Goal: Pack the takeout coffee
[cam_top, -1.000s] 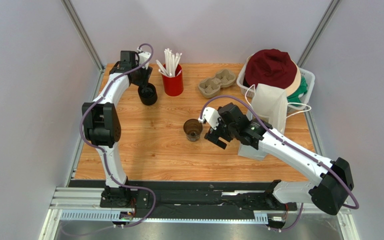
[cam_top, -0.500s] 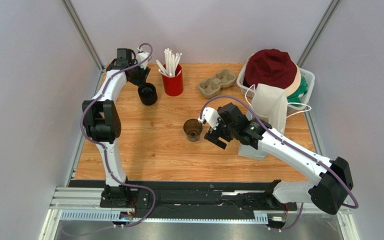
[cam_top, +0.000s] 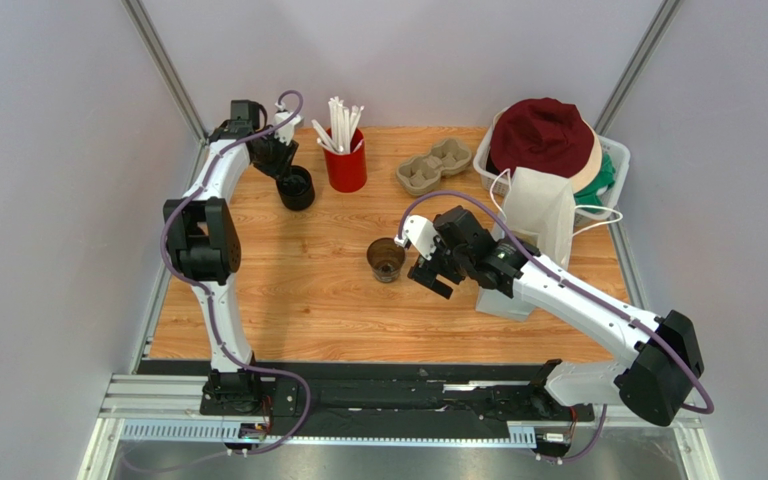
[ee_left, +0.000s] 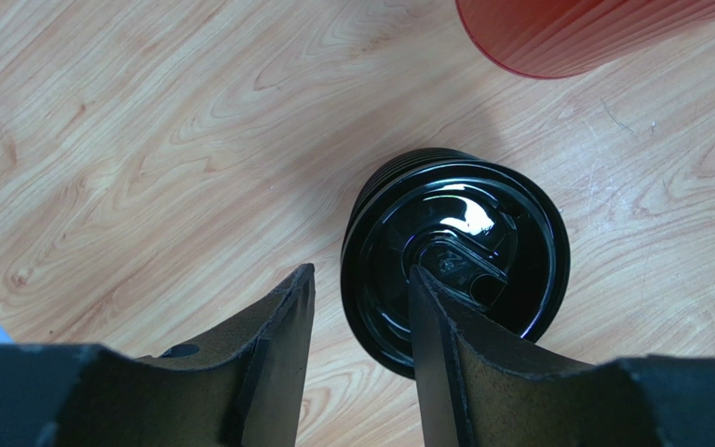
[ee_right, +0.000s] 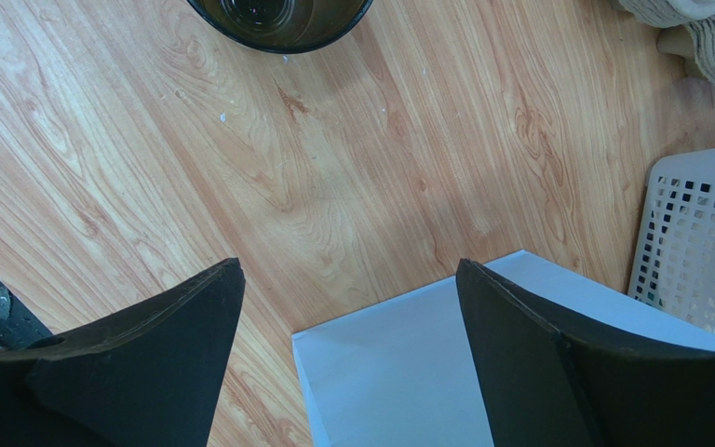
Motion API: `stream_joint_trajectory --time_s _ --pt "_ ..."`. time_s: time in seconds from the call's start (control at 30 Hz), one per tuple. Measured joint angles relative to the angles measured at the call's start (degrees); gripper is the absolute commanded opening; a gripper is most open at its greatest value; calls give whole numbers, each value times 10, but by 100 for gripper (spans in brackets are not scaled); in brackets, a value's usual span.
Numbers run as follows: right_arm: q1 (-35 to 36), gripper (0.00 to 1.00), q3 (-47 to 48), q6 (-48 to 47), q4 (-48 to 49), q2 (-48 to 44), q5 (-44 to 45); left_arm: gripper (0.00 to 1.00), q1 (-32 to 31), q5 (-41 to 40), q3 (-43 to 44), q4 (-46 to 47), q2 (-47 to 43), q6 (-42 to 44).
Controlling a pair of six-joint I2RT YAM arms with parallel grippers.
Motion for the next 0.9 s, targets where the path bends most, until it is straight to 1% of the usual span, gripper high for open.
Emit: stream_joint_trajectory --time_s 0.17,0.23,0.37,0.47,0.53,0.8,0.87,0.9 --pt "0 91 0 0 0 0 2 48 0 6 1 -4 12 8" --pt "0 91 0 0 0 1 2 45 0 6 1 -6 17 11" --pt "0 91 0 0 0 2 3 41 0 6 1 -7 20 12" --pt "0 91 0 -1 0 4 3 41 0 6 2 -7 20 12" --pt "0 91 0 -1 0 6 3 38 0 6 2 -6 20 12" --pt "0 91 0 -1 0 9 3 37 0 6 2 -6 20 11" --pt "0 91 0 -1 0 9 3 31 0 6 2 -6 20 10" --pt "0 91 0 -2 0 9 3 31 0 7 2 -6 20 10"
